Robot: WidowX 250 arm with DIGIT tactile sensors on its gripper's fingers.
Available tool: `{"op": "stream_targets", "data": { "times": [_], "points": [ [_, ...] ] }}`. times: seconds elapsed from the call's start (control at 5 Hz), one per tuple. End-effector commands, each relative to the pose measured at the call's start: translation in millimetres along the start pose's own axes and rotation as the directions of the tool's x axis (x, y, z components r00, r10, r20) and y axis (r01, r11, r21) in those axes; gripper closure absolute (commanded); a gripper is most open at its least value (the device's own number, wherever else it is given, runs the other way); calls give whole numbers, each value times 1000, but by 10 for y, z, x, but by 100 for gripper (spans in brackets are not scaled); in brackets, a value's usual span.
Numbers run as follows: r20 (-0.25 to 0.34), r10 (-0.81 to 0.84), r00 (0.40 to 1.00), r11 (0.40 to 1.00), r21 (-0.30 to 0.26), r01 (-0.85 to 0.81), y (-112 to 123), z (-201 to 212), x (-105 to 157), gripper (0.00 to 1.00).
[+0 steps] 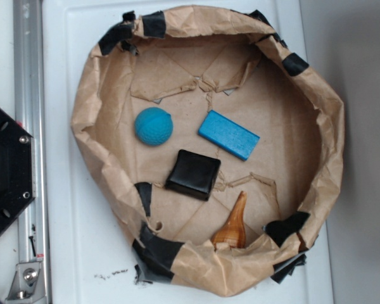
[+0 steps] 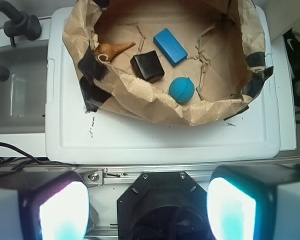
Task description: Grab the blue ball.
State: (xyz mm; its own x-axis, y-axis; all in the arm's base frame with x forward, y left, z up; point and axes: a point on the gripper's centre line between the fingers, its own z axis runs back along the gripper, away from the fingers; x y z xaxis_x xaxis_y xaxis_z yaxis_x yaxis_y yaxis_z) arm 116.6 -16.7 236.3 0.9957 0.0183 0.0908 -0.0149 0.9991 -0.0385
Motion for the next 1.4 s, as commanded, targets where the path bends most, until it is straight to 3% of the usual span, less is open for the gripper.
{"op": "stream_targets", "data": {
  "times": [0.0, 0.2, 0.6, 0.8, 1.0, 1.2],
  "points": [
    [34, -134, 990, 968, -210, 138, 187, -264, 763, 0],
    [23, -156, 988, 965, -210, 157, 214, -576, 968, 0],
    [-43, -151, 988, 988, -1, 151, 496, -1321, 883, 0],
    [-48, -89, 995, 994, 64, 92, 704, -1655, 834, 0],
    [-90, -71, 993, 995, 61, 77, 677, -1863, 901, 0],
    [-133, -40, 990, 999, 22, 43, 709, -2008, 927, 0]
  ]
}}
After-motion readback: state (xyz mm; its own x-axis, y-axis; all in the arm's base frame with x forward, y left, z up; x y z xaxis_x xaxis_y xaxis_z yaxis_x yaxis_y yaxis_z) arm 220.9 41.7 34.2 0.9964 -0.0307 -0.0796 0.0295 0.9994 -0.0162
